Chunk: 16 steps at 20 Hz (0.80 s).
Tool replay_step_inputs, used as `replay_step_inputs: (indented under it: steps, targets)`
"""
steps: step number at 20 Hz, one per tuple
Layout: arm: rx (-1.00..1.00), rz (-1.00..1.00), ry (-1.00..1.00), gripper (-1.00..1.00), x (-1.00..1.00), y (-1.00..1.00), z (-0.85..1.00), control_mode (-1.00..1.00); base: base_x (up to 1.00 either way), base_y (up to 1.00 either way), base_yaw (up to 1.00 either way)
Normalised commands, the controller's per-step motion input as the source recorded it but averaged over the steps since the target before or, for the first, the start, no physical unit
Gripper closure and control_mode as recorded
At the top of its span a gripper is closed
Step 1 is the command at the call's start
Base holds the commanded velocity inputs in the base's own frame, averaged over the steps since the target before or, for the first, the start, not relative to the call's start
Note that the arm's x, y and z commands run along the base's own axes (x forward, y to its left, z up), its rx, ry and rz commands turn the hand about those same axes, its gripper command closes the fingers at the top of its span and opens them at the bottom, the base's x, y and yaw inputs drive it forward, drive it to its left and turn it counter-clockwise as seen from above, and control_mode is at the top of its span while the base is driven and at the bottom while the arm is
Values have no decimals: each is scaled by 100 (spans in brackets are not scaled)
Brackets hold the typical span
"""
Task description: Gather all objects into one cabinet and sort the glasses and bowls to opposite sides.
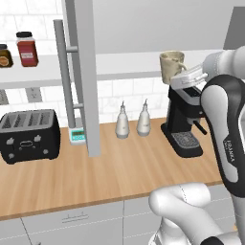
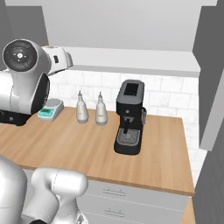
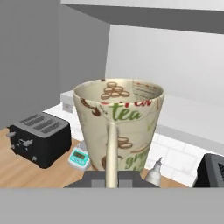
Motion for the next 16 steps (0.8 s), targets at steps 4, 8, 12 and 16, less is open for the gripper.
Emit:
replay_step_inputs:
  steps: [4,8,12,16]
  targets:
    - [0,0,0,100,0,0,0,-100,0,0,0]
    - [0,0,0,100,0,0,0,100,-24,0,0]
    - [0,0,0,100,0,0,0,100,-94,0,0]
    - [0,0,0,100,0,0,0,100,-100,0,0]
